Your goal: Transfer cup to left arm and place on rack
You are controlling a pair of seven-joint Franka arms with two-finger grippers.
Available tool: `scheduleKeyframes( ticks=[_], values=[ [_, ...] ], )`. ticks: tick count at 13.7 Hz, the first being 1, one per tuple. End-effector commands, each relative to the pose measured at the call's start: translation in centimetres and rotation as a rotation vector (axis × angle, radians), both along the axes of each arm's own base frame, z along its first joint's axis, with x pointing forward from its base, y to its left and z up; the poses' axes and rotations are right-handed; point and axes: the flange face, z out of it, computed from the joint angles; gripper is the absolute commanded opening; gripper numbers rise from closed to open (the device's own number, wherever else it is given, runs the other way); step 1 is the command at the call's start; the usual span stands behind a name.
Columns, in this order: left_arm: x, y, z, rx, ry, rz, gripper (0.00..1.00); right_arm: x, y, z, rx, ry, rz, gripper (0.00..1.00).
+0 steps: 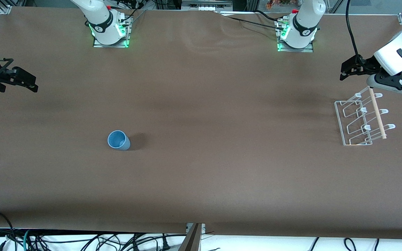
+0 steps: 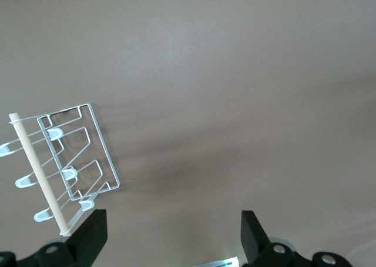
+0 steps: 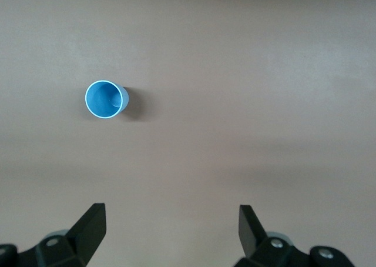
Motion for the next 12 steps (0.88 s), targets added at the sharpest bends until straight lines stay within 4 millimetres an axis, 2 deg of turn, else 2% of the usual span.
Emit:
scheduleKeyframes(
  ticks=[1, 12],
  values=[
    [-0.02, 0.05, 0.67, -0.002, -0.001, 0.007, 1.0, 0.02, 0.0, 0.57, -0.015, 0.002, 0.013, 1.0],
    [0.05, -0.2, 0.68, -0.002, -0.004, 0.004, 1.0, 0.04, 0.38, 0.71, -0.004, -0.006, 0.02, 1.0]
  ],
)
